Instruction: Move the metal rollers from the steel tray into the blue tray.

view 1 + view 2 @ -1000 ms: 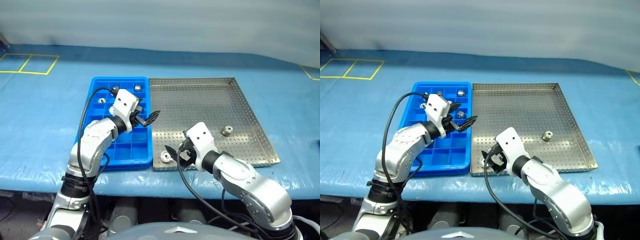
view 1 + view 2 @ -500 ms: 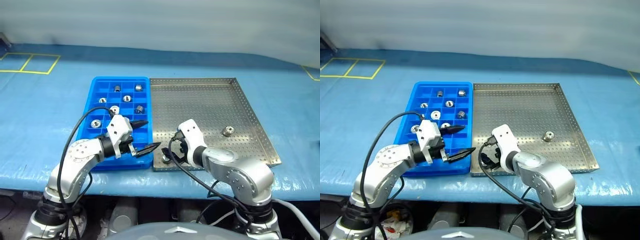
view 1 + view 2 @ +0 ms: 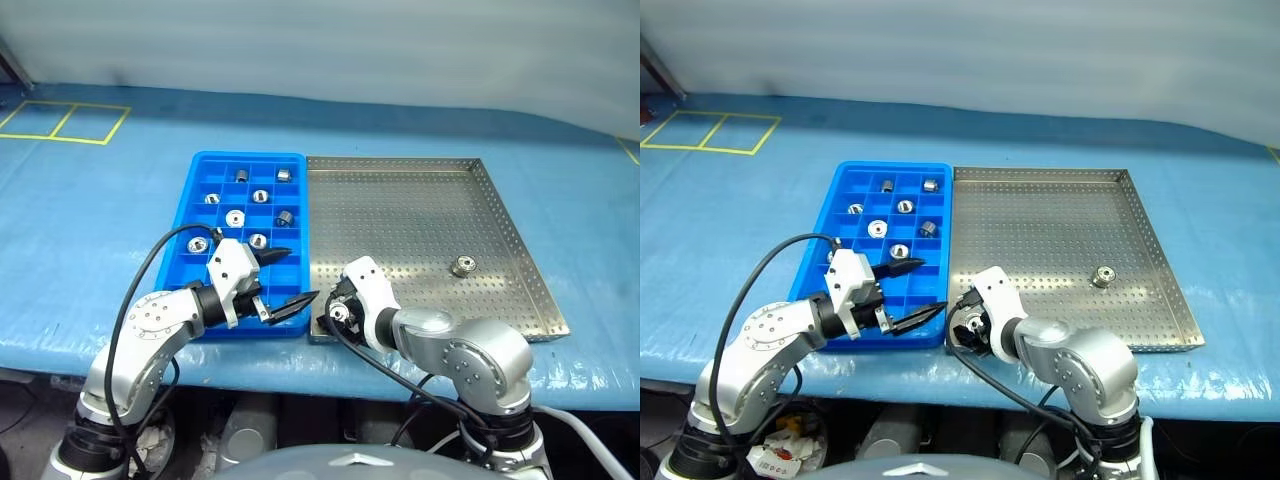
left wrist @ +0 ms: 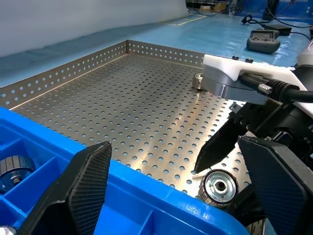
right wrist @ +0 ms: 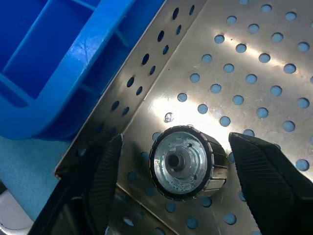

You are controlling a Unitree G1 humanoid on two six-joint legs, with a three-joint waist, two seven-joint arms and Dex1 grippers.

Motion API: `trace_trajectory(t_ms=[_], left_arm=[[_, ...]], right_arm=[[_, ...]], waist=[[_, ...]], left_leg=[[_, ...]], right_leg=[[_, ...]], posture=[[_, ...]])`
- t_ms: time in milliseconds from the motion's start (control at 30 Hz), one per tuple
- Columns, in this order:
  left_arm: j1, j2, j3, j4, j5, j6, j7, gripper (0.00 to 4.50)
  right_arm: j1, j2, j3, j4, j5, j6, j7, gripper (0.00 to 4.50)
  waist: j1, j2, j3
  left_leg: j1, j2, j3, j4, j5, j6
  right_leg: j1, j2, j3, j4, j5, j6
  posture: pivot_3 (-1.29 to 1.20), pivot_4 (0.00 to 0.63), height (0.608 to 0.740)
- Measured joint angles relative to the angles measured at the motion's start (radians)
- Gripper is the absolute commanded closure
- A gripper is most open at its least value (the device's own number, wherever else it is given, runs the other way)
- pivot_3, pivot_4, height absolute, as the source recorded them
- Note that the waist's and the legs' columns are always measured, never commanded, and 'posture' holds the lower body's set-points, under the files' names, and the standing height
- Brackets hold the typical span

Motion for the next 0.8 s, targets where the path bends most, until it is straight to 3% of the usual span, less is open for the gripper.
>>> trace_trajectory(t_ms=[33,167,433,800], left_arm=[[0.0,0.0,0.0,0.0,0.0,0.0,0.001,0.0],[0.0,0.0,-0.001,0.0,0.0,0.0,0.005,0.0],[-0.001,-0.008,0.016,-0.001,-0.013,0.0,0.035,0.0],[0.083,-0.01,0.148,-0.057,-0.054,0.0,0.133,0.0]], right_arm=[[0.001,0.0,0.0,0.0,0.0,0.0,-0.002,1.97],[0.005,-0.014,-0.001,0.005,0.005,-0.001,-0.02,2.63],[-0.131,-0.137,0.037,-0.004,-0.054,0.003,-0.078,2.63],[-0.298,-0.096,0.162,0.025,-0.13,-0.132,-0.064,2.63]], waist=[[0.0,0.0,0.0],[0.001,0.0,0.0],[0.0,0.002,0.002],[0.02,0.002,0.002]], left_leg=[[0.0,0.0,0.0,0.0,0.0,0.0],[0.0,0.0,0.0,0.0,0.0,0.0],[-0.001,-0.001,0.001,0.0,0.0,0.0],[-0.001,-0.003,-0.004,-0.006,0.0,-0.001]], right_leg=[[0.0,0.0,0.0,0.0,0.0,0.0],[0.0,0.0,0.0,-0.001,0.0,0.0],[-0.001,-0.003,-0.002,0.0,0.0,0.0],[-0.002,0.0,-0.003,-0.001,-0.004,-0.002]], posture=[[0.25,0.15,0.74],[0.25,0.15,0.74],[0.28,0.15,0.74],[0.38,0.15,0.74]])
